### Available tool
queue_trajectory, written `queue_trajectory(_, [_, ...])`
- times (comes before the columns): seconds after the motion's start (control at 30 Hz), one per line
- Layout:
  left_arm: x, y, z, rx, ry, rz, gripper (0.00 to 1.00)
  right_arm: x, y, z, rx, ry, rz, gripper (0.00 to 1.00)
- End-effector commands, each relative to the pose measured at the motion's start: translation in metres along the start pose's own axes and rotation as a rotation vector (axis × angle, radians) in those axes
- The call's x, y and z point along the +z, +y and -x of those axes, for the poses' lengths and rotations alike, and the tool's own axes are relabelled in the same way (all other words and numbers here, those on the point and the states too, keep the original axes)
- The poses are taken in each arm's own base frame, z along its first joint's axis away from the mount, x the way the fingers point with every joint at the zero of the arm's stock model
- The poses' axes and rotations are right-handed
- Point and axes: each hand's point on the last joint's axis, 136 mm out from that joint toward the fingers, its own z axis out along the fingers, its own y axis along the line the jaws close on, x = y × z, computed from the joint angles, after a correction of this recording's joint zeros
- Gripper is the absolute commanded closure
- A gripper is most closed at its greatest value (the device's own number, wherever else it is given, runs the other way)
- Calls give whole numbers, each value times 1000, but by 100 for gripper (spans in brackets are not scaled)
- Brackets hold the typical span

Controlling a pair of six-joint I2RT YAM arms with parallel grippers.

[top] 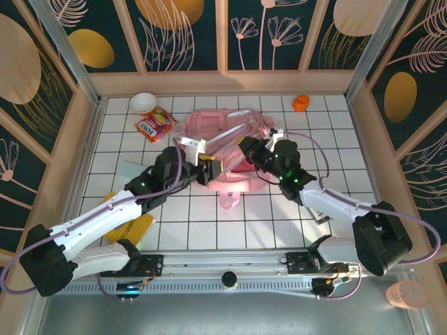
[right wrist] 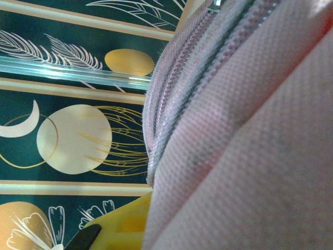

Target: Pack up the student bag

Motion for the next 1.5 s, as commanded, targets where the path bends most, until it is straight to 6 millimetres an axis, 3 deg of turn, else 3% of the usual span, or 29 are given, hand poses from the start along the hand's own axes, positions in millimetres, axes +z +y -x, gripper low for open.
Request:
queue_trajectory(0.0, [3, 0, -22, -88, 68, 22, 61, 3, 38, 13, -62, -74, 89, 100])
queue_trajectory(0.13, [12, 2, -39, -82, 125, 48, 62, 5, 38, 10, -66, -69, 77, 100])
queue_trajectory(0.37, [23, 3, -50, -80, 154, 58, 63, 8, 42, 9, -69, -68, 81, 100])
queue_trajectory(0.57, [32, 13, -44, -58, 116, 114, 64, 12, 45, 4, -72, -56, 85, 100])
queue_trajectory(0.8, [45, 19, -49, -70, 149, 152, 77, 14, 49, 0, -75, -50, 96, 100])
queue_trajectory(1.0, [45, 0, -41, -139, 146, 75, 99, 19, 36, -5, -113, -27, 39, 100])
queue_trajectory(1.17, [46, -11, -40, -226, 165, 35, 100, 15, 22, -9, -123, -25, 13, 100])
queue_trajectory(1.47, [43, -16, -34, -370, 177, -50, 100, 14, 17, -15, -225, 15, -27, 100])
